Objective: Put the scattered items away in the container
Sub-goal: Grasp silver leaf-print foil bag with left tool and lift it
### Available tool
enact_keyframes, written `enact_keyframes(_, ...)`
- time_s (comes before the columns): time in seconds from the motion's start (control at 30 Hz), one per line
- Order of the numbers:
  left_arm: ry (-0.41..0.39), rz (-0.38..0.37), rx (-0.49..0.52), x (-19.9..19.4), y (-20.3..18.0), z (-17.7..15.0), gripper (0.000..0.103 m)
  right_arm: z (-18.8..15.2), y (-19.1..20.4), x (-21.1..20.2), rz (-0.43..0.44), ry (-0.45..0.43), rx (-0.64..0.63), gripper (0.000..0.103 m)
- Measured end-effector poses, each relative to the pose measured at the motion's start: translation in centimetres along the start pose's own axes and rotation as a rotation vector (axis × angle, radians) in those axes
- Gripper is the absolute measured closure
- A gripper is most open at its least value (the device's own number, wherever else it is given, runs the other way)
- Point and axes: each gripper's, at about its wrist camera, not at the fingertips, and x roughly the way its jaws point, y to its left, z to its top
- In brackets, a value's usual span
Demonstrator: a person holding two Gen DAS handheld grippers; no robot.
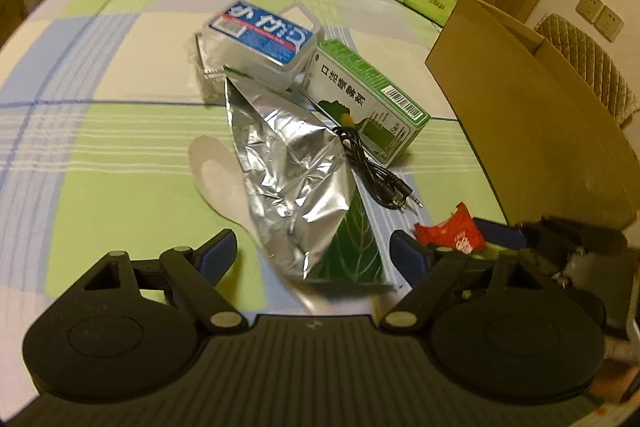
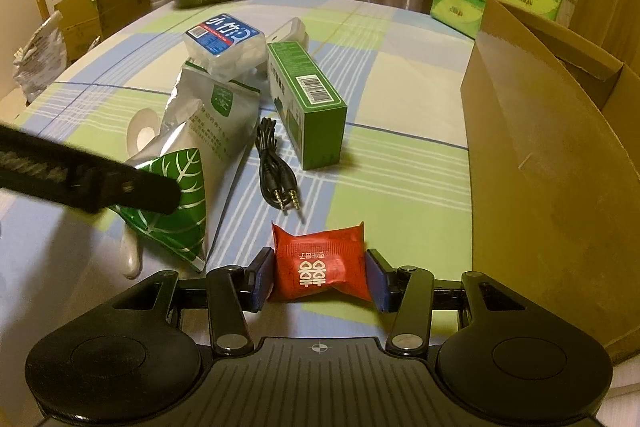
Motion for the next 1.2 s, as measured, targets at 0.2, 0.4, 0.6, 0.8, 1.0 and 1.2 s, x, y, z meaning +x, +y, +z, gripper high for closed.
enact_keyframes(0.2,0.029,-0.014,-0.001,1.5,-0.2,0.6,0.052,-0.1,-0.1,0.0,0.005,-0.003,-0.002,0.057)
enact_keyframes(0.4,0.053,-0.024,0.059,0.4,-0.1,0.4,0.060,-0.4,-0.1,-0.5,0.023,0.003,-0.003,0.057)
enact_keyframes(0.6,0.138,-0.048,0.142,-2.5,0.3,-1.8,0.060,-1.3,0.4,-1.7,0.049,0.020,-0.013,0.057)
enact_keyframes(0.8,0.217,-0.061,0.187,-6.0,0.5,-4.9,0.062,-2.5,0.7,-3.3,0.074,0.046,-0.007,0.057)
enact_keyframes(1.0,0.234,-0.051,0.190,-7.8,0.4,-6.0,0.044,-3.4,0.8,-4.8,0.072,0.051,0.001,0.057)
enact_keyframes(1.2,0.178,-0.016,0.154,-7.3,-0.2,-3.9,0.028,-3.6,0.9,-5.7,0.061,0.038,0.003,0.057)
